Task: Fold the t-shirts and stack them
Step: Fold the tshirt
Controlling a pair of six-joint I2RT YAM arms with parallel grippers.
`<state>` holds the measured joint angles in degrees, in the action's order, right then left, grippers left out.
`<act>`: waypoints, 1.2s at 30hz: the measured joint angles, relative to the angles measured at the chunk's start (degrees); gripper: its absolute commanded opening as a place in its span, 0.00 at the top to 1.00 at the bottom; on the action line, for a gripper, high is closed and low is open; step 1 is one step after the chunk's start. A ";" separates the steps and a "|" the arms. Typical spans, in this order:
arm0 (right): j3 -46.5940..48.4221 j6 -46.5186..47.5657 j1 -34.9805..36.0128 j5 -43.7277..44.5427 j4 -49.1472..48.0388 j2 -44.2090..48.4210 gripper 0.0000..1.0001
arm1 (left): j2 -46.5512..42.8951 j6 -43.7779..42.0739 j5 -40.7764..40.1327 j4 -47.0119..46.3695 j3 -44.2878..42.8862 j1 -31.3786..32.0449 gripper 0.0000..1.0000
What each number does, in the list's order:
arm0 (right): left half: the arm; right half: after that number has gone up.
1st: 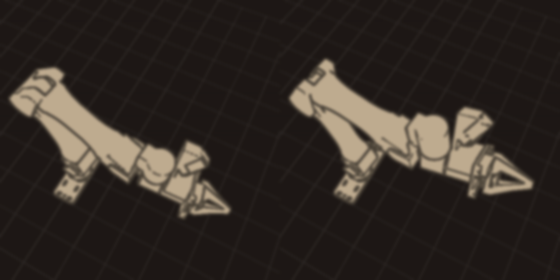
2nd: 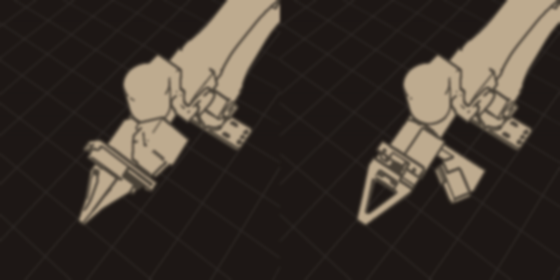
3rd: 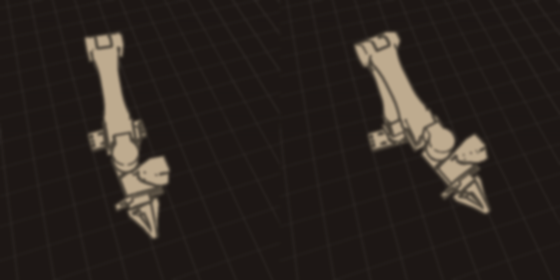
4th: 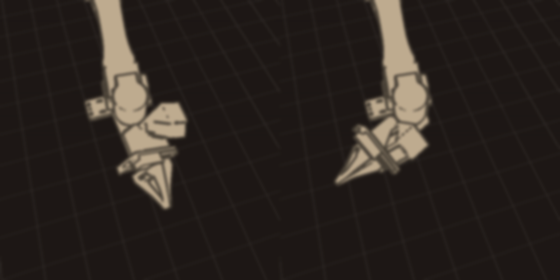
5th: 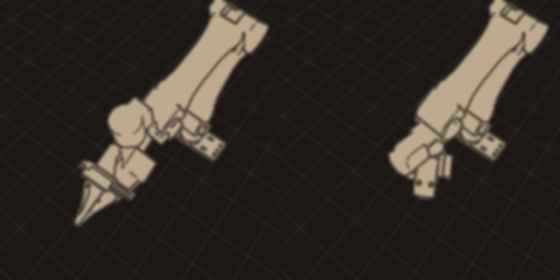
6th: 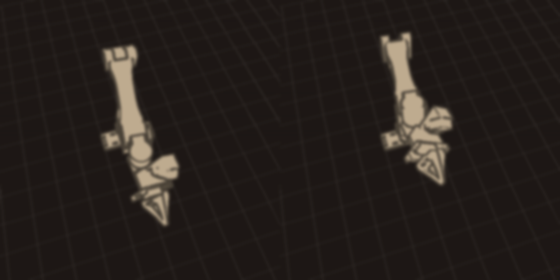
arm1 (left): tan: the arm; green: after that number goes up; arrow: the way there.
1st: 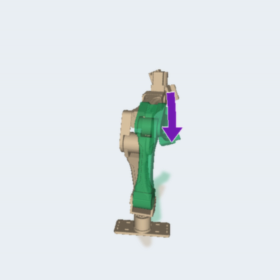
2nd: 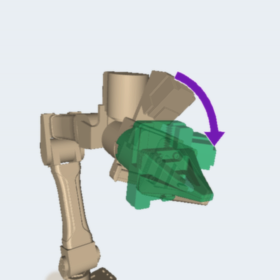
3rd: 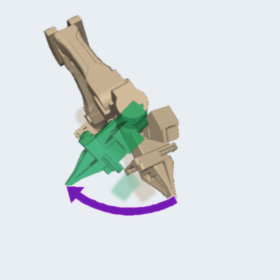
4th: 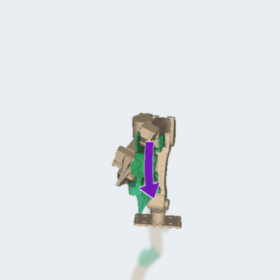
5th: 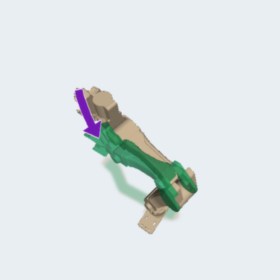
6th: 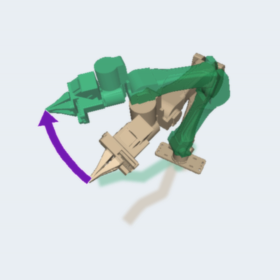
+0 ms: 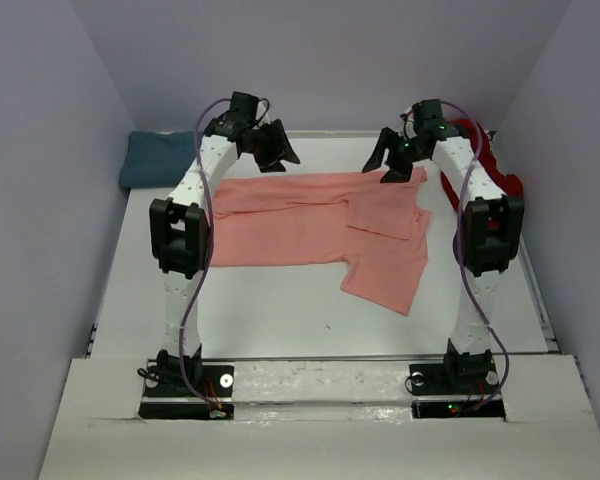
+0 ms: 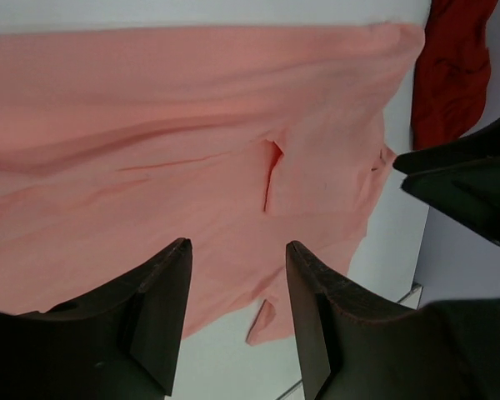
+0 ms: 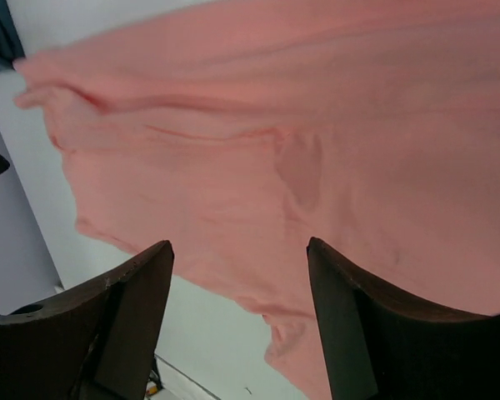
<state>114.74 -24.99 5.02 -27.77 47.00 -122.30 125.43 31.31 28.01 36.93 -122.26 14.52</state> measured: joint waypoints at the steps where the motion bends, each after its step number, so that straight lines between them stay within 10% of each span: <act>1: 0.09 0.94 2.12 0.59 1.27 -0.39 0.29 | 0.09 -0.48 -0.11 0.74 0.00 1.33 0.42; 36: -1.03 11.69 14.69 20.39 11.26 -9.27 0.42 | 13.97 -4.79 -4.00 4.39 -5.09 4.09 0.41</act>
<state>113.71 -13.30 19.70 -7.38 58.26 -131.57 139.39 26.52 24.01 41.32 -127.35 18.61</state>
